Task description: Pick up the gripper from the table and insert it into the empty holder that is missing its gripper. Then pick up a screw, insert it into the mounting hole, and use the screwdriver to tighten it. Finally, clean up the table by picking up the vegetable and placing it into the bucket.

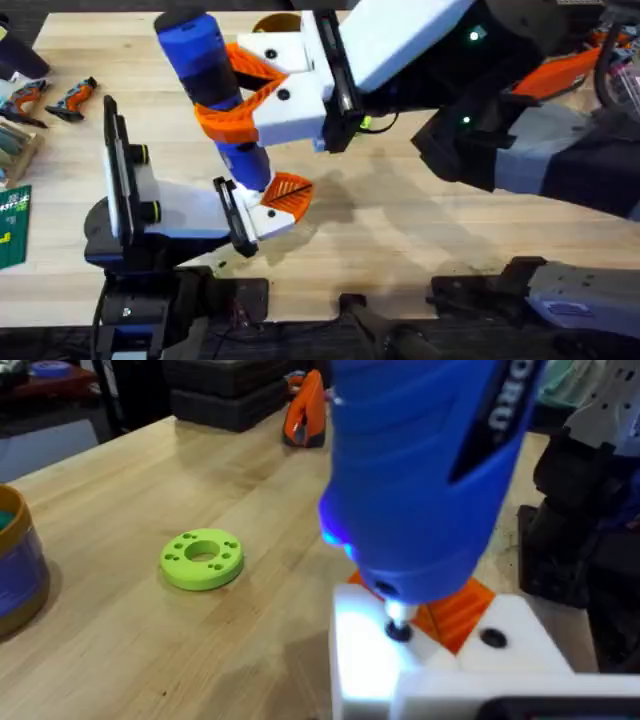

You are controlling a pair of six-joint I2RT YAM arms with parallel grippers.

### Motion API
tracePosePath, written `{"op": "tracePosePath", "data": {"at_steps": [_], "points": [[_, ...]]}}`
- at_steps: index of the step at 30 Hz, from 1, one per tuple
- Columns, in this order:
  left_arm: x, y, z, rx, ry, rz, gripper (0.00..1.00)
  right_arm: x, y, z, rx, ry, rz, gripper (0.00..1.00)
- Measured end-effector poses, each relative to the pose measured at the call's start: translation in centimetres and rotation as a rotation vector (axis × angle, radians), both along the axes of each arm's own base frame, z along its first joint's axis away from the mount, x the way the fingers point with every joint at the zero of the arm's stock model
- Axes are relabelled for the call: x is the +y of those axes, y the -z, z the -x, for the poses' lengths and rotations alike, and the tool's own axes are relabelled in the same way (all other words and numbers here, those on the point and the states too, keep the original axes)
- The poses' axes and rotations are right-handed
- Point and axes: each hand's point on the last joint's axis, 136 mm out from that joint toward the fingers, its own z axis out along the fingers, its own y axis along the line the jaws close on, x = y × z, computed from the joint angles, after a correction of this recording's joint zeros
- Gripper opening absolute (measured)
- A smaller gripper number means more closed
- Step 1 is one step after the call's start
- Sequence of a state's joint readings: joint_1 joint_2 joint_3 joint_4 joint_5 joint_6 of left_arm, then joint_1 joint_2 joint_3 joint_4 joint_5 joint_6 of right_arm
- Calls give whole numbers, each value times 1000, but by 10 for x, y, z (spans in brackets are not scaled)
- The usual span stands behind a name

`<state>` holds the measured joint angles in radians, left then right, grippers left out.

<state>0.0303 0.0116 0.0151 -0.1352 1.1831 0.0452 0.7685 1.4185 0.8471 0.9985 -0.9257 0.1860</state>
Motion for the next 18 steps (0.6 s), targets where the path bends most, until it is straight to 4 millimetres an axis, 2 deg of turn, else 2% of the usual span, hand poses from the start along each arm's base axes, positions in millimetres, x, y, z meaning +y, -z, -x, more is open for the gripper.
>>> {"op": "tracePosePath", "data": {"at_steps": [3, 10, 15, 18], "points": [[0, 0, 0, 0, 0, 0, 5, -1, -3, 1, -13, 0, -13, 27], [0, 0, 0, 0, -1, 0, 5, -8, -25, 3, -71, -10, -83, 27], [0, 0, 0, 0, -1, 0, 5, -12, -41, -5, -68, -25, -61, 27], [0, 0, 0, 0, -1, 0, 5, -13, -41, -19, -3, -21, 12, 27]]}}
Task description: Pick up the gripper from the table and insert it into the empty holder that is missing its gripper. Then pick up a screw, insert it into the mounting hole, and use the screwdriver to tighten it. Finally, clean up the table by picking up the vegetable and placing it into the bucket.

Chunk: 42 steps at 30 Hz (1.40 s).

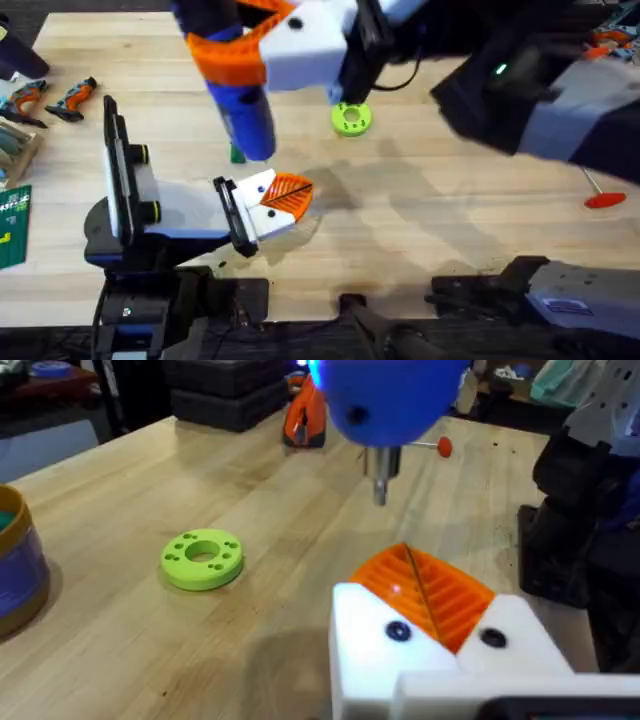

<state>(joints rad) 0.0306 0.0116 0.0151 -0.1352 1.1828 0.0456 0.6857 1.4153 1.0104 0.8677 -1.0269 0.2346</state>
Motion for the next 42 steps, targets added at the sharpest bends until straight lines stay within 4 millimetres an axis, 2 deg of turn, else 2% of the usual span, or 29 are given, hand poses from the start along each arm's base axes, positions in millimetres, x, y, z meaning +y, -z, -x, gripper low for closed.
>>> {"op": "tracePosePath", "data": {"at_steps": [5, 9, 11, 17, 22, 27, 30, 36, 42], "points": [[0, 0, 0, 0, 0, 0, 5, -13, 29, -43, 212, 98, 222, 26], [0, 0, 0, 0, 0, 0, 5, -42, 63, -83, 334, 316, 431, 26], [0, 0, 0, 0, 0, 0, 5, -59, 73, -99, 317, 441, 527, 26], [0, 0, 0, 0, 0, 0, 5, -108, 74, -136, 119, 759, 717, 26], [0, 0, 0, 0, 0, 0, 5, -165, 107, -144, 7, 929, 1003, 26], [0, 0, 0, 0, 0, 0, 5, -219, 154, -138, -44, 920, 1345, 26], [0, 0, 0, 0, 0, 0, 5, -242, 180, -141, -41, 878, 1493, 26], [0, 0, 0, 0, 0, 0, 5, -271, 233, -163, -56, 752, 1679, 26], [0, 0, 0, 0, 0, 0, 5, -288, 289, -178, -65, 591, 1791, 26]]}}
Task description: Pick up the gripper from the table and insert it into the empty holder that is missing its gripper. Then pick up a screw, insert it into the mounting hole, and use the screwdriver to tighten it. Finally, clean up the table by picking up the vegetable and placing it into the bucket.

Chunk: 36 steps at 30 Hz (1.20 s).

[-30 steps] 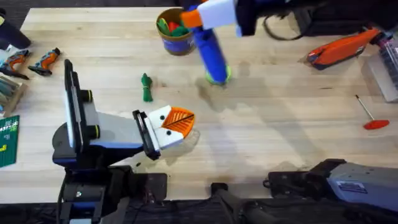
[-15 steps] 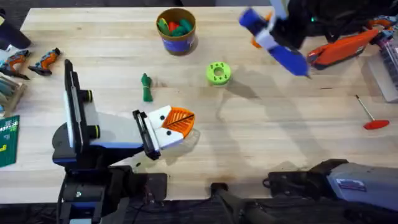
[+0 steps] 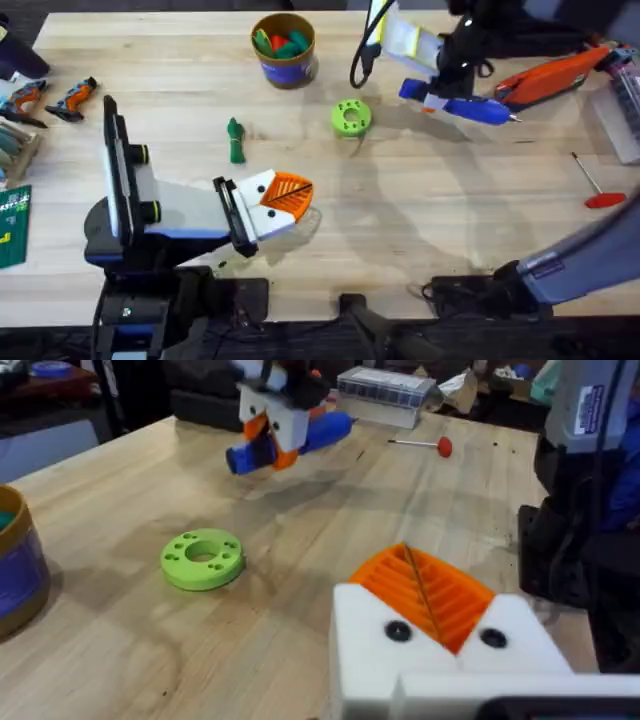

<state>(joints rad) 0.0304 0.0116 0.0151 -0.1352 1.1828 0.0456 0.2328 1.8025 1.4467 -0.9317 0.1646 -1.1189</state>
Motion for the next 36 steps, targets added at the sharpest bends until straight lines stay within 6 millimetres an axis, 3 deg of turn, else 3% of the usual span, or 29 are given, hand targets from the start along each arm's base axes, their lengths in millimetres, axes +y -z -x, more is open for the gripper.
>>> {"op": "tracePosePath", "data": {"at_steps": [8, 9, 10, 15, 17, 22, 26, 28, 30, 36], "points": [[0, 0, 0, 0, 0, 0, 5, -7, 60, -6, 123, -25, 38, 28], [0, 0, 0, 0, 0, 0, 5, -7, 65, -5, 133, -24, 43, 76], [0, 0, 0, 0, 0, 0, 5, -8, 66, -5, 137, -24, 46, 202], [0, 0, 0, 0, 0, 0, 5, -9, 60, -11, 113, -35, 57, 925], [0, 0, 0, 0, 0, 0, 5, -9, 59, -11, 111, -24, 55, 974], [0, 0, 0, -3, 0, -1, 29, -7, 46, -11, 75, 65, 22, 979], [0, 0, 0, -3, 0, -2, 619, -3, 8, -15, -30, 165, -47, 980], [0, 0, 0, -2, 0, -1, 921, -1, -21, -18, -115, 245, -101, 979], [0, 0, 0, -1, 0, -1, 981, 1, -48, -19, -196, 331, -164, 979], [0, 0, -1, -5, -5, -1, 985, 7, -109, -17, -357, 608, -389, 979]]}}
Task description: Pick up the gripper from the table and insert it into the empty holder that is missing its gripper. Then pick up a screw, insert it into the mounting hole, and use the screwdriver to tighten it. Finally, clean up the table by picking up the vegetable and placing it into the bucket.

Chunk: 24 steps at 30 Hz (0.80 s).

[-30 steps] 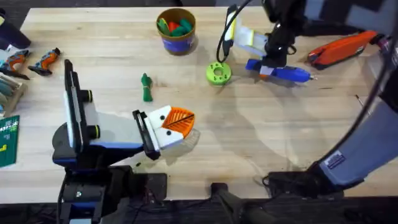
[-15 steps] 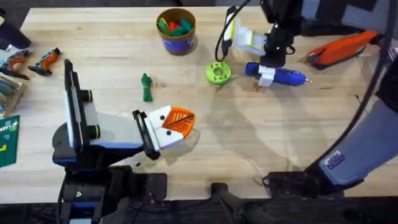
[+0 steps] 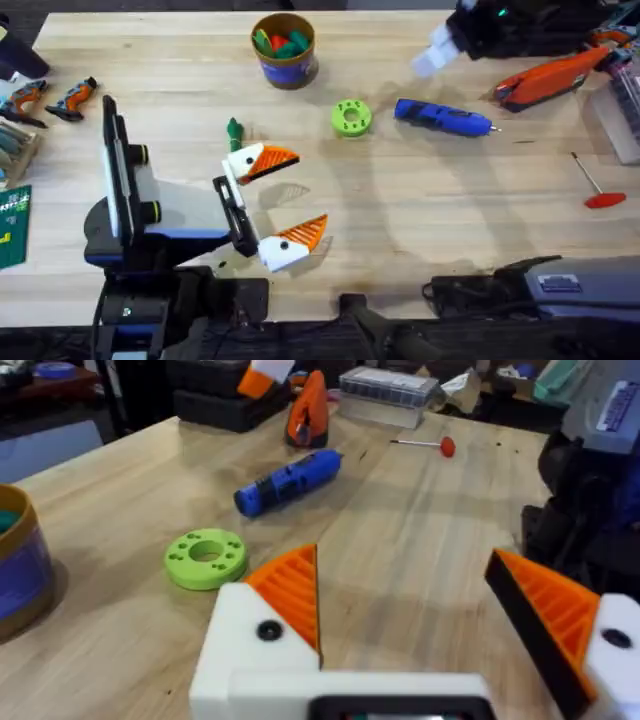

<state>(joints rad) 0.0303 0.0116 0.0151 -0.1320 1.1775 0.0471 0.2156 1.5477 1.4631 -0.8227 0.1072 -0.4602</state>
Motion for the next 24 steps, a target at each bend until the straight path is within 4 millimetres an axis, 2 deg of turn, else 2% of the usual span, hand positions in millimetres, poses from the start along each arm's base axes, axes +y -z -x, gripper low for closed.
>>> {"op": "tracePosePath", "data": {"at_steps": [6, 11, 17, 20, 24], "points": [[6, -1, -13, -10, -83, -8, 985, -1, -36, 28, -38, 246, -207, 980], [18, -5, -30, 12, -211, -8, 985, -7, -66, 66, -53, 360, -323, 980], [40, -37, -43, 19, -407, -20, 985, -13, -93, 112, -91, 383, -400, 979], [51, -58, -45, -15, -491, -27, 985, -13, -83, 129, -88, 379, -422, 980], [66, -80, -47, -33, -597, -37, 985, -12, -44, 149, -39, 392, -445, 979]]}}
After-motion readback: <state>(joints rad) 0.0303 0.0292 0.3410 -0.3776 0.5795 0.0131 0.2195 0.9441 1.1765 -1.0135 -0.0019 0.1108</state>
